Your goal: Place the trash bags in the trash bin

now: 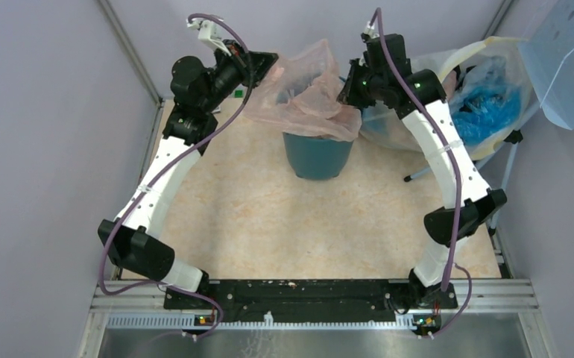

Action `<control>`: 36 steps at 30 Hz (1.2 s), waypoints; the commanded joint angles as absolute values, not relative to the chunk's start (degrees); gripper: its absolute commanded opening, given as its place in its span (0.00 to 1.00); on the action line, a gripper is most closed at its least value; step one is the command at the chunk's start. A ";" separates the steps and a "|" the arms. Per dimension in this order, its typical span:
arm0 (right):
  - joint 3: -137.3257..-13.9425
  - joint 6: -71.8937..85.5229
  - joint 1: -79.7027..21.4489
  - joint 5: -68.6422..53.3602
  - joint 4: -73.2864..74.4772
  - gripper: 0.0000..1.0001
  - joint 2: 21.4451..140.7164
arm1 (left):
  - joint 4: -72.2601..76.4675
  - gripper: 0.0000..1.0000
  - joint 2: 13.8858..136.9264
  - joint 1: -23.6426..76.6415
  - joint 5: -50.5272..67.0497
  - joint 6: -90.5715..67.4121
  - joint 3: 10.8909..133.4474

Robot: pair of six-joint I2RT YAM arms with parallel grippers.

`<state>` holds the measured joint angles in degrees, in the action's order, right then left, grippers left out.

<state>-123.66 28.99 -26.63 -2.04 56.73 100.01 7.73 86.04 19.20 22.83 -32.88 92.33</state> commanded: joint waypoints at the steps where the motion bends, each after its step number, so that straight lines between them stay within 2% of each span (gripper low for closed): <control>1: -129.92 24.39 -30.01 5.45 66.01 0.00 103.75 | 9.84 0.00 84.43 19.48 23.44 -34.74 92.72; 7: -129.49 24.44 -32.75 6.91 68.39 0.00 111.80 | 8.30 0.00 85.55 19.57 23.22 -34.64 92.01; 11: -130.15 24.47 -32.87 7.39 64.76 0.00 118.01 | 8.00 0.00 86.92 19.55 23.99 -35.07 92.71; 17: -142.04 22.29 -32.32 10.22 70.46 0.00 125.40 | 9.68 0.00 87.38 19.85 25.87 -37.33 87.95; 19: -143.45 21.43 -32.11 9.98 69.70 0.00 122.19 | 9.69 0.00 87.28 20.16 25.78 -36.83 86.94; 25: -134.12 23.86 -25.70 5.19 62.43 0.00 105.59 | 9.27 0.00 88.98 20.59 25.15 -35.94 87.43; 36: -135.29 24.25 -11.56 1.70 70.10 0.00 100.93 | 10.26 0.00 99.14 22.21 25.93 -35.97 96.73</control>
